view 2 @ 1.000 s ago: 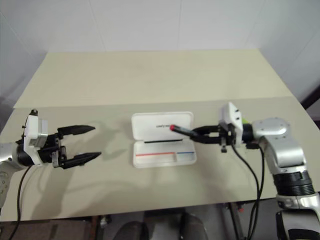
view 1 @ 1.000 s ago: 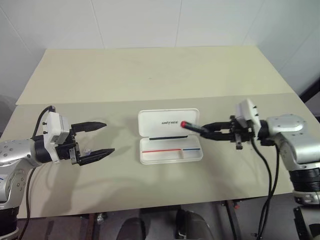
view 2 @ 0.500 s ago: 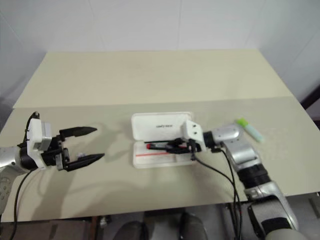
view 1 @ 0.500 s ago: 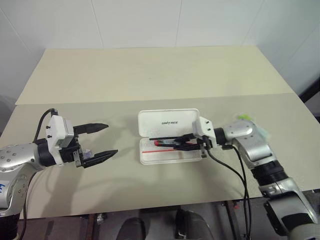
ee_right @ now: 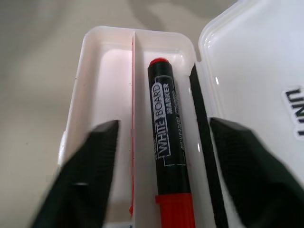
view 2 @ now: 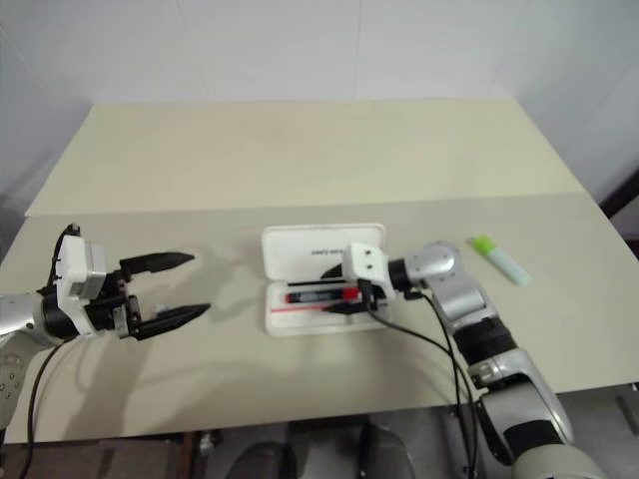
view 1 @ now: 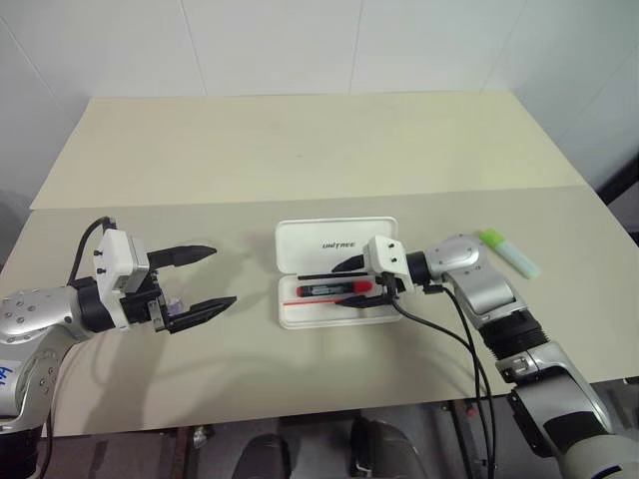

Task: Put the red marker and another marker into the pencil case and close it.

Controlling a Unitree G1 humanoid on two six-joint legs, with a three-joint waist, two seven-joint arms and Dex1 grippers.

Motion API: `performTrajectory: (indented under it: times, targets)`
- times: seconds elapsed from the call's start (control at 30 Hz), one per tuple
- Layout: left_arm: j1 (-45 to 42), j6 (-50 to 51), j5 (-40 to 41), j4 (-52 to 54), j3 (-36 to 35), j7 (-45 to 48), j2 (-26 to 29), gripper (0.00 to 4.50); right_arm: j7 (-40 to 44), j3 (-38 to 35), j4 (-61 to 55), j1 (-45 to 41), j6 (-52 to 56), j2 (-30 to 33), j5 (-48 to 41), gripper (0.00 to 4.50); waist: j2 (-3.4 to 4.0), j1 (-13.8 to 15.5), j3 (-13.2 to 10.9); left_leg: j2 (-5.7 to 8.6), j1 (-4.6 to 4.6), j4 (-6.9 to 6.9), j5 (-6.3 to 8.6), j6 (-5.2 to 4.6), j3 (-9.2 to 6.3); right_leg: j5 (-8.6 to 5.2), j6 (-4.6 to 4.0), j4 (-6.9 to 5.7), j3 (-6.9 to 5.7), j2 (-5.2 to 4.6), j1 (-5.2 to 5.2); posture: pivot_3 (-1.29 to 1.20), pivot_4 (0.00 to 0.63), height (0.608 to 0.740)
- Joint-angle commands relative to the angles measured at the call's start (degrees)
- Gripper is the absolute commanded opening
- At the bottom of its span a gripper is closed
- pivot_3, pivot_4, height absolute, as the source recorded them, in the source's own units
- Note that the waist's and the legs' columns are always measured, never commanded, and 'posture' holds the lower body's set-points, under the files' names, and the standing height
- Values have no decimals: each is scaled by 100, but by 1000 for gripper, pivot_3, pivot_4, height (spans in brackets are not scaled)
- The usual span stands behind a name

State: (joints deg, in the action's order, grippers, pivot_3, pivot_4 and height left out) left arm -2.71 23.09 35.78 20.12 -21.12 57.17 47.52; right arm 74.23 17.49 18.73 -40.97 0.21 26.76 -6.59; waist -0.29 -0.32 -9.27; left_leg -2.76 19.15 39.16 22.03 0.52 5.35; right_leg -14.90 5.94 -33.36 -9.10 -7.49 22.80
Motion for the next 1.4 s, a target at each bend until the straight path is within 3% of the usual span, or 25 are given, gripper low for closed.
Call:
performTrajectory:
  times: [0.03,0.33,0.5,0.7,0.97,1.1,1.4]
  targets:
    - [-51,-7,114,235,30,-19,-26,4500,8,-343,-636,-20,368,-2,-486,4487,0,4,0,0,0,0,0,0,0,0,0,0,0,0,0,0,150,740]
    - [-90,47,162,290,140,-7,-34,4500,189,-1449,-2864,888,2839,931,-2716,4487,0,47,0,3,6,-2,13,-6,-11,0,0,-3,-4,-3,0,0,150,740]
    - [-220,60,172,250,264,7,-76,4500,-466,-2679,-2774,1021,3603,1442,-3416,4487,1,36,-1,3,2,-2,14,-8,-6,0,0,0,-2,-3,0,0,150,740]
    - [-435,61,162,226,477,27,-123,4500,-532,-3177,-1596,1174,2784,2032,-2728,4487,-8,38,4,3,0,0,14,-7,0,0,-1,-1,2,-2,0,0,150,740]
    - [-1077,268,147,308,965,-12,-155,4500,-971,-3009,1597,815,796,2567,-1213,4487,-3,14,2,4,-2,2,13,-7,13,0,0,0,1,-4,0,0,150,740]
    - [-1220,270,131,250,1044,4,-174,4500,-1149,-2890,2811,361,233,2516,-812,4487,1,-6,-1,2,-2,1,12,-5,17,-1,1,4,1,-2,-1,0,150,740]
    - [-1276,255,122,235,1039,25,-156,4500,-1285,-2686,4357,-240,-401,2294,-261,4487,3,9,-2,-2,0,3,3,3,20,-1,1,15,5,-1,-4,0,150,740]
